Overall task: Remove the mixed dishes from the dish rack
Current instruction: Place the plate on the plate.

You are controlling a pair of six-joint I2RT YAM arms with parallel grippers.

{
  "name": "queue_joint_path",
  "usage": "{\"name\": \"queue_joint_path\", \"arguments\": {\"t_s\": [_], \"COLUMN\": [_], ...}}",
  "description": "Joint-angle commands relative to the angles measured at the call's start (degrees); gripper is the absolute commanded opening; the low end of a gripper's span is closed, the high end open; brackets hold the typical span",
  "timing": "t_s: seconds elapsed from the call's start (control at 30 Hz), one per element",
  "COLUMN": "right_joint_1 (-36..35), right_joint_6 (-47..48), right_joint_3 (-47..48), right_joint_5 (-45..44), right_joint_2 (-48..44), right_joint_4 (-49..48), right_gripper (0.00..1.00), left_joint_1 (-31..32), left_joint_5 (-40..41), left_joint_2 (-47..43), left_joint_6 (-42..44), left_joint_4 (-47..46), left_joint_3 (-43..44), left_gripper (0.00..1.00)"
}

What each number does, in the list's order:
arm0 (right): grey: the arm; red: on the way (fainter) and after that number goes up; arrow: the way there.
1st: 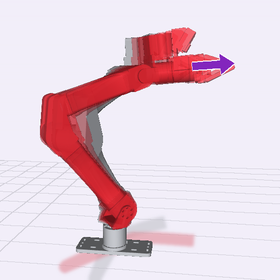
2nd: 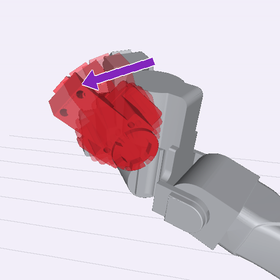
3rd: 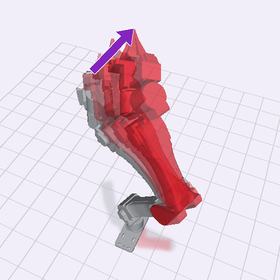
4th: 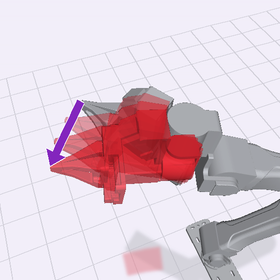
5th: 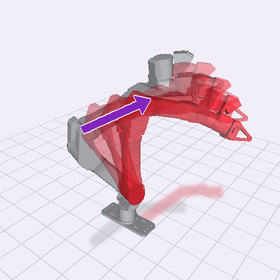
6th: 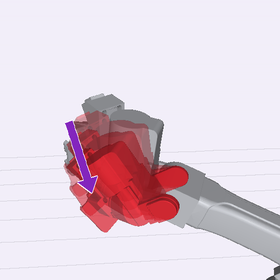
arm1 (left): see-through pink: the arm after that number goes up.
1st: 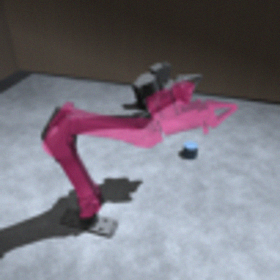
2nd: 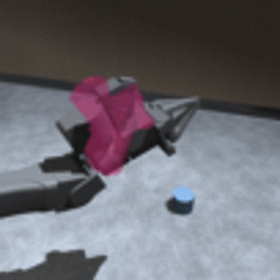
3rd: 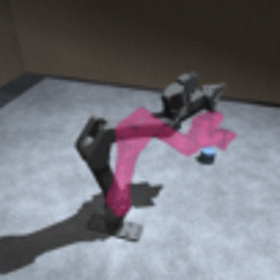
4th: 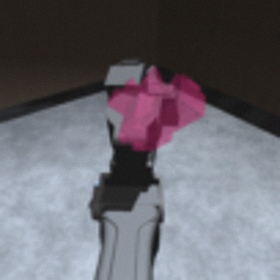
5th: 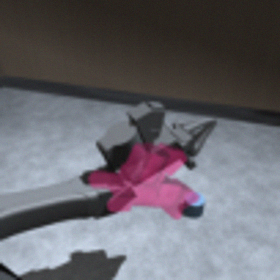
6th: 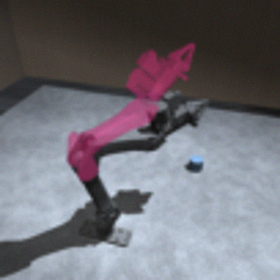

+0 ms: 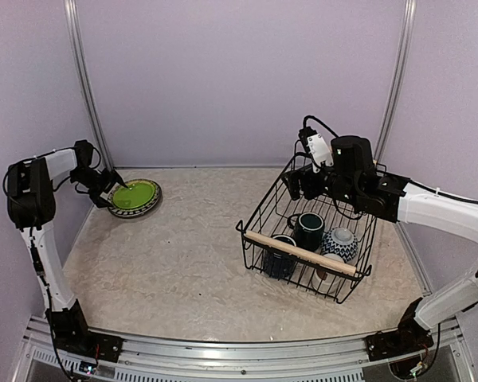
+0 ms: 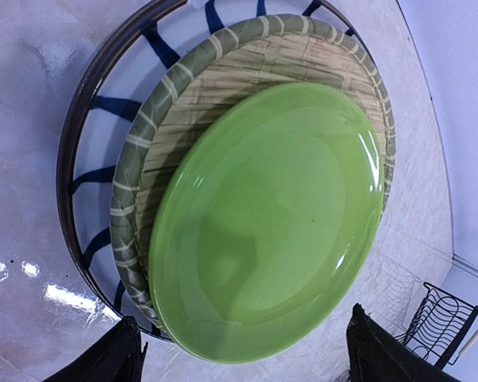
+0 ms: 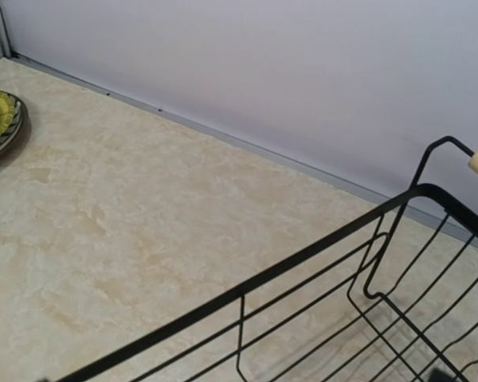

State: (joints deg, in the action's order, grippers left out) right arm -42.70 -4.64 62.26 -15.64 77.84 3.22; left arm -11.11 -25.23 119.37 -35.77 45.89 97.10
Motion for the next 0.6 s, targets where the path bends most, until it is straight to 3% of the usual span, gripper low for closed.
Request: {"name": "queue_joint_path", "arguments": {"t_s": [0.0,0.57], "right_joint_1": [1.0,4.7], "right_joint_6": [-1.8,-7.4], "right_joint_3": [0.5,3.3], "right_joint_5": [0.1,1.8], "right_joint_2": [-0.2,2.6], "right_joint_4": [1.2,8.3], "right_gripper": [1.00,1.00], "left_joint_1": [0.6,3.2], "left_joint_5": [1.6,5.5], "left_joint_2": [-2.1,-12.3], "left_joint_6": [0.7,1.7], "left_joint_4": [0.6,-3.2], "left_joint_3": [1.5,-3.1], "left_gripper": [0.87,0.99]}}
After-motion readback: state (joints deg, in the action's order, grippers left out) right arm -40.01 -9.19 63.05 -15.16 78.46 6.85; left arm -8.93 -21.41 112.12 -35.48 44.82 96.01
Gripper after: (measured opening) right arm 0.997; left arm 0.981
